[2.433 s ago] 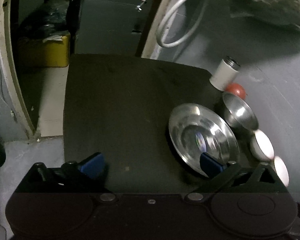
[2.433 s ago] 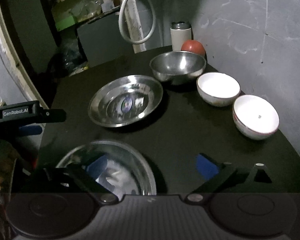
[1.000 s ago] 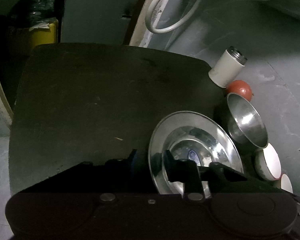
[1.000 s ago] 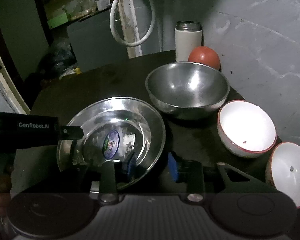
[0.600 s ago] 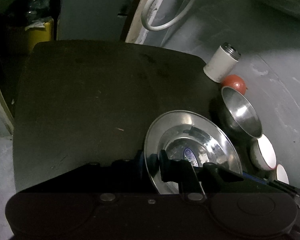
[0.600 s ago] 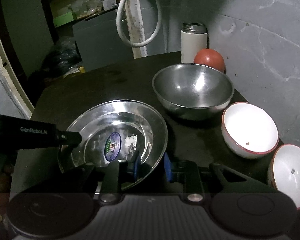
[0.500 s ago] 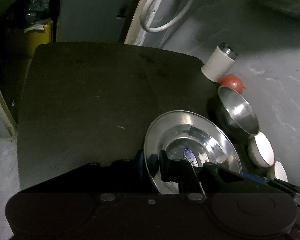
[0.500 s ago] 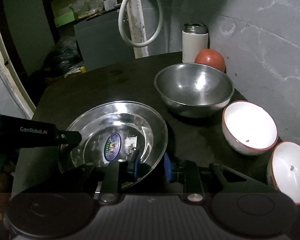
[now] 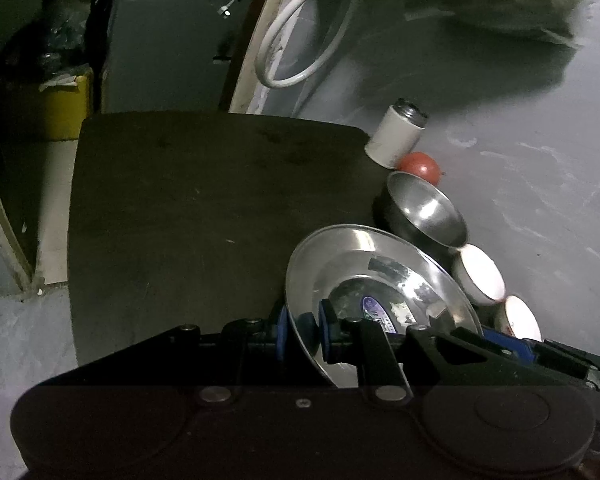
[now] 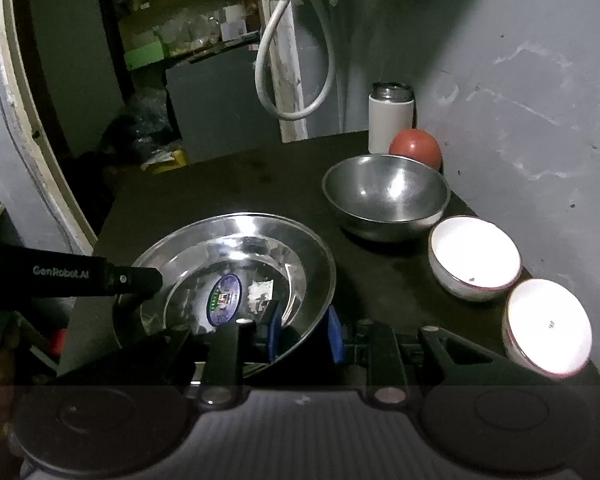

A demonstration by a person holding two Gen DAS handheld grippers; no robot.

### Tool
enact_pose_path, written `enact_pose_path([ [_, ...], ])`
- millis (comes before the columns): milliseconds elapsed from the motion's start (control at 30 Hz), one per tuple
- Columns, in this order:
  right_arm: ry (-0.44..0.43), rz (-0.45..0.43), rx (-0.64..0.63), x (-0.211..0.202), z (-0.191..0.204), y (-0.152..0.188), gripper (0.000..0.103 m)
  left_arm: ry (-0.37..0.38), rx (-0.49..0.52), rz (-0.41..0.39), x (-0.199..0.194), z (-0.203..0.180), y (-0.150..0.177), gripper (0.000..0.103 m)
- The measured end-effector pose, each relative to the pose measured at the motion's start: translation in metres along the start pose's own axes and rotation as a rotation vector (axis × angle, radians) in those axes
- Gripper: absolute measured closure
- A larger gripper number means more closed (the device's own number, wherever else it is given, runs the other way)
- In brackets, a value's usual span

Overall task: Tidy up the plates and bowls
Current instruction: 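Carry the labeled plate with both grippers and lower it onto the plate stack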

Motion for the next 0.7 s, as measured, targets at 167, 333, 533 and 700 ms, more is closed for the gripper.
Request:
enact_pose_path([
  [167, -0.014, -0.013, -0.002, -0.020, 0.002, 0.014, 0.075, 0.010, 0.032, -0.004, -0.017, -0.006, 0.019, 0.085],
  [333, -0.023, -0.011, -0.010, -0.037, 0.005, 0.031, 0.075, 0.007, 0.073, -0.002, -0.033, -0.013, 0.039, 0.085],
  [533, -0.033, -0.002, -0.024, -0.059, 0.011, 0.051, 0.074, 0.000, 0.105, 0.009, -0.048, -0.017, 0.060, 0.084],
  [700, -0.044, 0.015, -0.046, -0.071, 0.014, 0.067, 0.074, 0.004, 0.119, 0.036, -0.054, -0.019, 0.078, 0.083],
])
Point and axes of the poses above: each gripper's, at about its wrist camera, not at the fingertips, and x roughly the way its jaws point, z to its left, y to its underside, the point moved 8 cm from there along x, roughly the way its jaws point, and after that the axes turned 11 degrees about z, right-handed, at the moved point
